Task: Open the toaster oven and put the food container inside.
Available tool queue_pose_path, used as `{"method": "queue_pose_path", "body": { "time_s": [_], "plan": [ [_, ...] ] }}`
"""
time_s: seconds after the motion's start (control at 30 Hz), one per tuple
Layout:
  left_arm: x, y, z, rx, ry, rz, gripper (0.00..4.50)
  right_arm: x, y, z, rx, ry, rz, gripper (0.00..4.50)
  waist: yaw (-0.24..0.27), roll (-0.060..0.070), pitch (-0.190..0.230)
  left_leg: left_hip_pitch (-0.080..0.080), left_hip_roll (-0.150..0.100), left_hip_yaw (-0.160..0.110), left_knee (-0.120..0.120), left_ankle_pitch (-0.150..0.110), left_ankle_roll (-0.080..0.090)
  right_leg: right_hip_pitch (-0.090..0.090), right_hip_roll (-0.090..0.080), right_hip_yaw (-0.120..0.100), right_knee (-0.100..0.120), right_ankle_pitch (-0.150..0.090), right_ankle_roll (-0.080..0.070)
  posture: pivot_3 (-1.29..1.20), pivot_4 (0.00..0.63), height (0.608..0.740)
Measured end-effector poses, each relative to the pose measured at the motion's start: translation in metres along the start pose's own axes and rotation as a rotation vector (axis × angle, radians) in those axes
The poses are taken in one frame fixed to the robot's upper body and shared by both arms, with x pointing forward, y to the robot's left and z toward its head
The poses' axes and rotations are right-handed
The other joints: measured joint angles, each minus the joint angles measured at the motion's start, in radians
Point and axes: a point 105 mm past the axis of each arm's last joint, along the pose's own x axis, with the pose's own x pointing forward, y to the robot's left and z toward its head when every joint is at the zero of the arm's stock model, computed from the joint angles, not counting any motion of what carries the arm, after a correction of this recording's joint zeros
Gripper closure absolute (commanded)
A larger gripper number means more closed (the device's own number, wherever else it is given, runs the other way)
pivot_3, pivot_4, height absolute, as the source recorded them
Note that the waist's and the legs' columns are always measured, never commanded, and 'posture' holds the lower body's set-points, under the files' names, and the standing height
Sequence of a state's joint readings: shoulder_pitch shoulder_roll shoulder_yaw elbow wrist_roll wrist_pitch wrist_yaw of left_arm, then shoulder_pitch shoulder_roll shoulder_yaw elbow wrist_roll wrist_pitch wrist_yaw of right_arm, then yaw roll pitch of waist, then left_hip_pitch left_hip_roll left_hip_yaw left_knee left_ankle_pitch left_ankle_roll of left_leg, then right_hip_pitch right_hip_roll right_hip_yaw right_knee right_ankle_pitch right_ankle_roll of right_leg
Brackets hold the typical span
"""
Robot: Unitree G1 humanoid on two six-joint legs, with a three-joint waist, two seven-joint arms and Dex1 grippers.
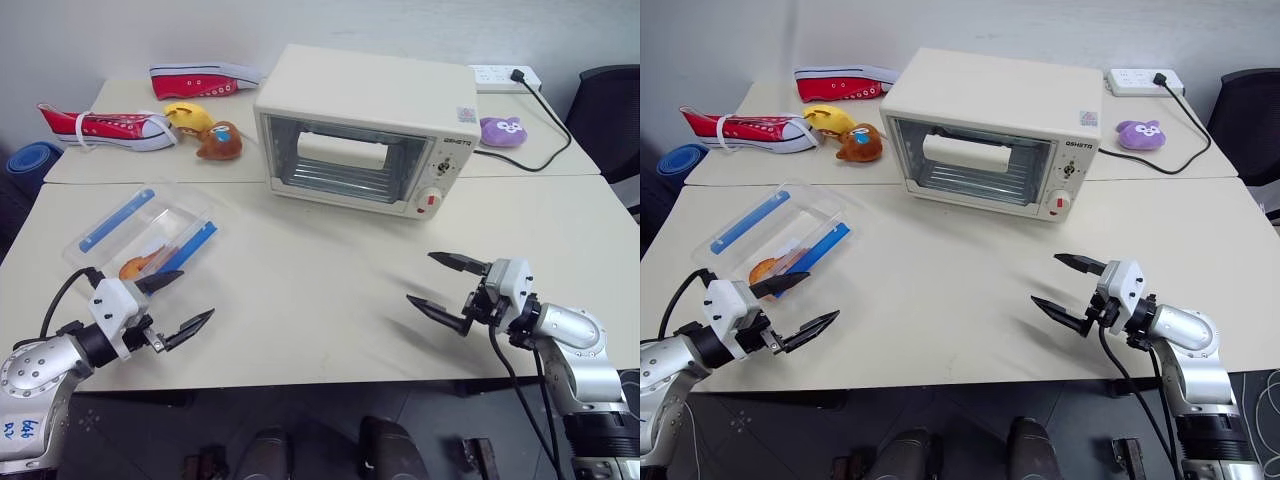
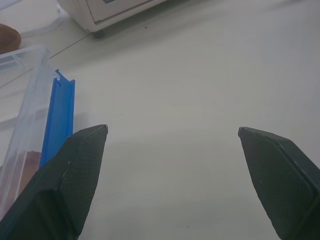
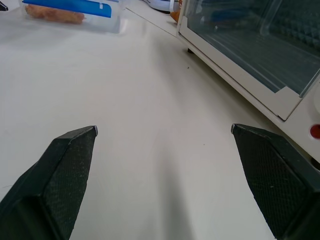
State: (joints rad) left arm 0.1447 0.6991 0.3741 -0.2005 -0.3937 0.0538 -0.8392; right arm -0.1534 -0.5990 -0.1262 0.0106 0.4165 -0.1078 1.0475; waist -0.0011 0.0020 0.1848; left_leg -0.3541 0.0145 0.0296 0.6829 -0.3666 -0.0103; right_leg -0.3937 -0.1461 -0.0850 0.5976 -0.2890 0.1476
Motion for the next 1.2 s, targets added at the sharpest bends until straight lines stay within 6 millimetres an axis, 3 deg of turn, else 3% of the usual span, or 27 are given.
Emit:
{"method": "queue_pose_path", "body": {
  "time_s": [0.13,0.27,0.37,0.57,0.7,0.87,1.2],
  "plan": [
    [0.0,-0.001,-0.001,-0.012,0.009,-0.003,0.05,0.004,0.0,0.007,-0.008,-0.01,-0.002,0.0,0.0,0.0,0.0,0.0,0.0,0.0,0.0,0.0,0.0,0.0,0.0,0.0,0.0,0.0,0.0,0.0,0.15,0.74],
    [-0.001,-0.006,0.006,-0.118,-0.04,-0.034,0.05,0.018,-0.007,0.031,0.011,-0.066,-0.01,0.0,-0.002,0.0,0.0,0.0,0.001,0.0,0.0,0.0,0.0,0.0,0.0,0.0,0.001,0.0,0.0,0.0,0.15,0.74],
    [-0.006,-0.009,0.024,-0.224,-0.117,-0.115,0.05,0.031,-0.01,0.05,0.052,-0.105,0.011,0.0,-0.001,0.0,0.0,0.0,0.001,0.0,0.0,0.0,0.0,-0.001,0.0,0.0,0.001,0.0,0.0,0.0,0.15,0.74],
    [0.002,0.014,0.069,-0.235,-0.285,-0.11,0.05,0.072,-0.019,0.077,0.115,-0.157,0.017,0.0,0.0,0.0,0.0,0.0,0.0,-0.001,0.002,0.0,0.0,-0.001,0.0,0.001,0.003,0.0,0.0,0.0,0.15,0.74],
    [0.011,0.021,0.073,-0.251,-0.321,-0.091,0.05,0.093,-0.032,0.071,0.123,-0.113,-0.018,0.0,-0.004,0.0,0.0,-0.001,-0.001,0.0,0.001,0.0,0.0,-0.002,0.0,0.001,0.003,0.0,0.0,0.0,0.15,0.74],
    [0.02,0.015,0.07,-0.278,-0.321,-0.116,0.05,0.113,-0.043,0.065,0.112,-0.074,-0.055,0.0,-0.013,0.0,0.0,-0.001,0.0,0.001,0.001,0.0,-0.001,-0.002,0.0,0.001,0.003,0.0,0.0,0.0,0.15,0.74],
    [0.021,0.015,0.069,-0.286,-0.336,-0.103,0.05,0.127,-0.049,0.069,0.095,-0.109,-0.065,0.0,-0.028,0.0,0.0,-0.001,0.0,0.0,0.0,0.0,-0.001,-0.003,0.0,0.001,0.003,0.0,0.0,0.0,0.15,0.74]
  ]
}}
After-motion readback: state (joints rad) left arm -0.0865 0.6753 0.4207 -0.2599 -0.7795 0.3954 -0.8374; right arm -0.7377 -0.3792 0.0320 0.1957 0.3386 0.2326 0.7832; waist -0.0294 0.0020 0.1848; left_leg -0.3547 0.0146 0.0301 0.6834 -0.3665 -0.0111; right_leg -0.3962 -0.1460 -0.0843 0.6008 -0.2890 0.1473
